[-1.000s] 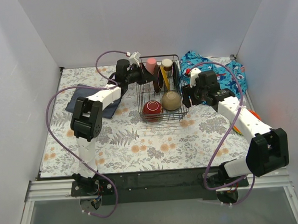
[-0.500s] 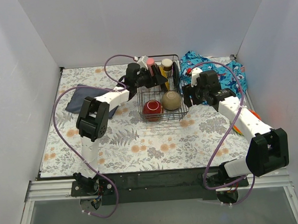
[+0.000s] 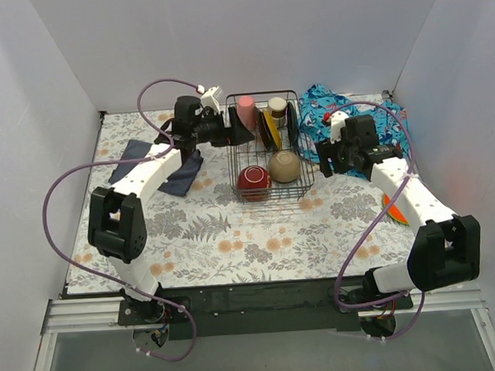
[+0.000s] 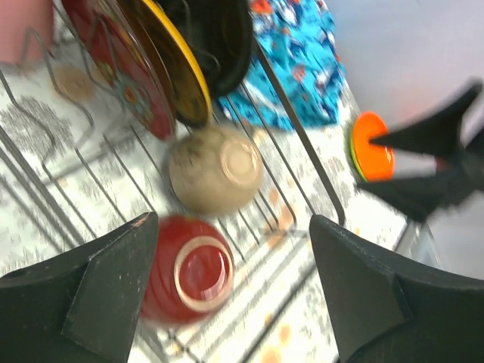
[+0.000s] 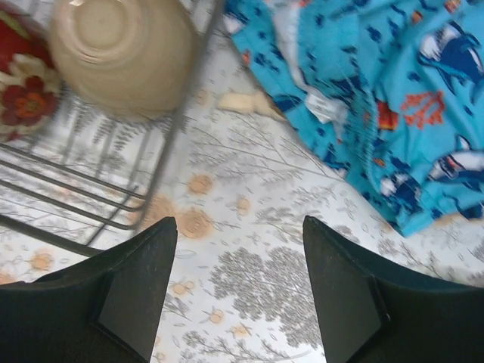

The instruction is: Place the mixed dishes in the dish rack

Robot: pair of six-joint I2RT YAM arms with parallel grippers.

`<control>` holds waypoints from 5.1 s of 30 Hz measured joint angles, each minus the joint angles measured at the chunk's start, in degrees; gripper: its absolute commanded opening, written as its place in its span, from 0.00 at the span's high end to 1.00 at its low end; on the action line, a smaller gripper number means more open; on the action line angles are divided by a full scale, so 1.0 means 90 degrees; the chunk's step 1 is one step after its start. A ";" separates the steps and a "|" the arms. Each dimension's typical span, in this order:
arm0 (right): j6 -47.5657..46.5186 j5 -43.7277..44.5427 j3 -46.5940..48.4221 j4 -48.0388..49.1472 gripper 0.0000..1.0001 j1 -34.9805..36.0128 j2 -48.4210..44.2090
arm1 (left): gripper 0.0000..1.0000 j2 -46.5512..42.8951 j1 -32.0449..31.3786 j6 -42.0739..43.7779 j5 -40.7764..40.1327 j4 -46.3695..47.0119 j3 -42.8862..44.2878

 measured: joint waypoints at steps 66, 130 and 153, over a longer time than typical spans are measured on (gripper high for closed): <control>-0.6309 -0.0185 -0.3932 -0.0578 0.99 0.1972 -0.2868 | 0.21 -0.4039 0.1355 0.2841 -0.0299 -0.2654 -0.3092; -0.0073 0.0461 -0.3211 0.1093 0.33 0.1892 -0.3589 | 1.00 -0.1511 -0.1503 0.1535 0.0228 -0.1202 -0.4231; 0.0112 -0.3594 -0.3235 0.2548 0.30 0.1870 -0.1491 | 1.00 -0.1831 -0.1508 0.3721 0.0029 -0.2538 -0.2941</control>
